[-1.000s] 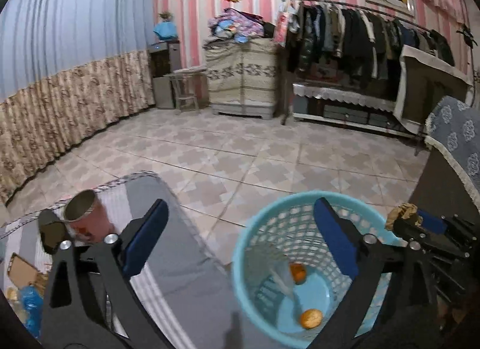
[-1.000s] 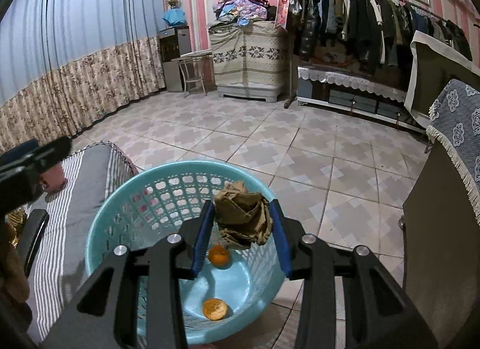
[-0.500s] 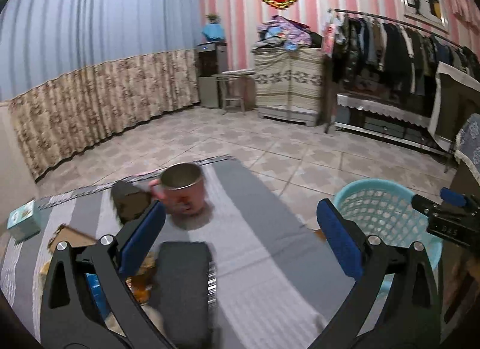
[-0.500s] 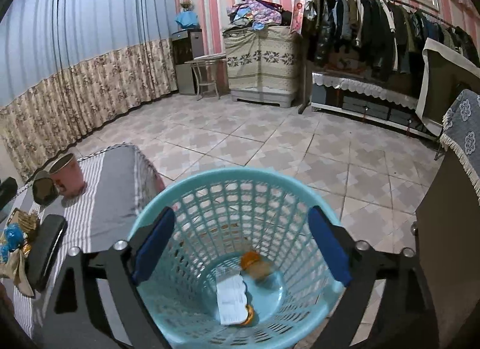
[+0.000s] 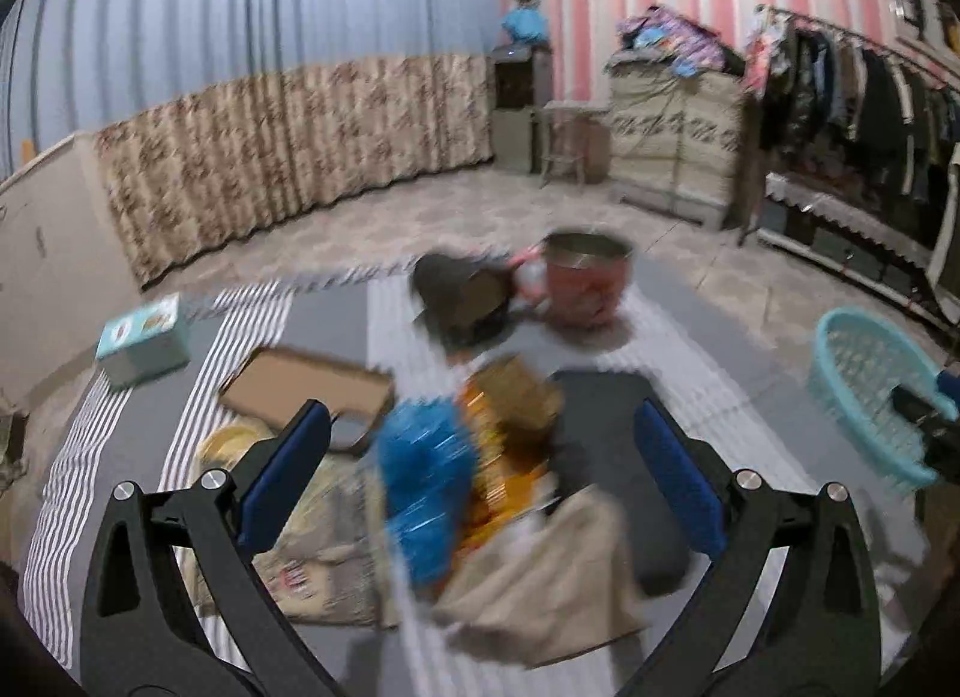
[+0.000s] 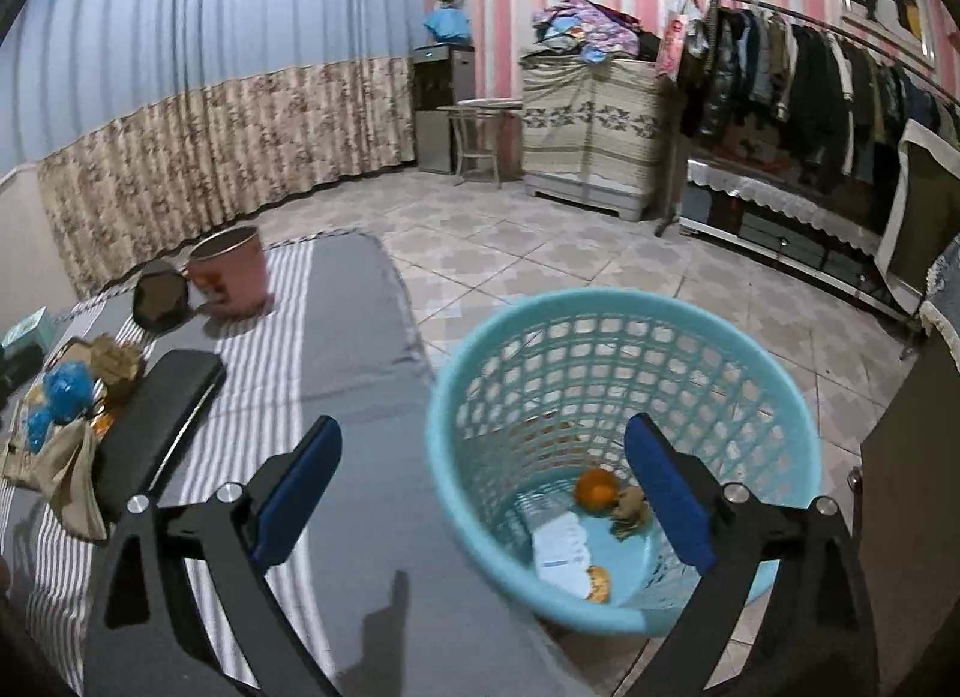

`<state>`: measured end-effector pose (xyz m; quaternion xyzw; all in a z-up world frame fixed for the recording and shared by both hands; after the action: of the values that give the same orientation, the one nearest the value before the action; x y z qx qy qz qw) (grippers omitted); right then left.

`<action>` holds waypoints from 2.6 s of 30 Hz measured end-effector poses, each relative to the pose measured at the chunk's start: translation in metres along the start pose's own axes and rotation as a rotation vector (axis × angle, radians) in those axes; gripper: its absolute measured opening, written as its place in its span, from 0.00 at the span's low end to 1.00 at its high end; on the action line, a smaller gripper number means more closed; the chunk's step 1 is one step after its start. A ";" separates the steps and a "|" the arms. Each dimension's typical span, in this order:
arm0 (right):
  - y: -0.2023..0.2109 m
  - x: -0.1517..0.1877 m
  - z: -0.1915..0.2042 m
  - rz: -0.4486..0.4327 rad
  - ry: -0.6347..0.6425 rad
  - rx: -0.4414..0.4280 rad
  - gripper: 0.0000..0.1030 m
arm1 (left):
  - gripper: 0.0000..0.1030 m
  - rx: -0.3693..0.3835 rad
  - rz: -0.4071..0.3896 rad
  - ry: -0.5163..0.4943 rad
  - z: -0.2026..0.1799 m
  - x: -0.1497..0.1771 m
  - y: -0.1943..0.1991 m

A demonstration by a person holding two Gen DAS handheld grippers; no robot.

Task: Collect trash
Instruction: 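Grasp the blue plastic bag with the left gripper, then grasp the beige cloth bag with the right gripper, then carry both bags over the basket and open both grippers to drop them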

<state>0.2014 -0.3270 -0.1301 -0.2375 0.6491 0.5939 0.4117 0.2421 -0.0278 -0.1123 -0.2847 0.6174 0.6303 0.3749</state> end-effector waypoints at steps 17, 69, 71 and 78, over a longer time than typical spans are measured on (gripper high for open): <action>0.005 0.012 0.043 0.038 0.049 -0.051 0.91 | 0.29 0.087 0.130 0.039 0.027 0.033 -0.042; 0.022 0.033 0.186 0.094 0.095 -0.336 0.02 | 0.29 0.015 0.032 0.028 0.115 0.039 -0.034; 0.020 0.024 0.164 0.081 0.069 -0.315 0.02 | 0.29 0.007 0.023 0.004 0.107 0.036 -0.030; 0.015 0.003 0.089 0.036 -0.001 -0.246 0.02 | 0.29 0.084 -0.041 -0.007 0.061 0.001 -0.003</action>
<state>0.2105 -0.2375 -0.1196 -0.2745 0.5752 0.6765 0.3689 0.2503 0.0324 -0.1103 -0.2791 0.6361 0.5970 0.4013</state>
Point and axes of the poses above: each gripper's, at about its wrist camera, not at the fingertips, and y roughly against the way its jaws point, z to its left, x to its underside, the point moved 10 cm from there along -y, roughly the way its jaws point, and after that the axes turned 2 degrees about -y, right-handed, at the moved point
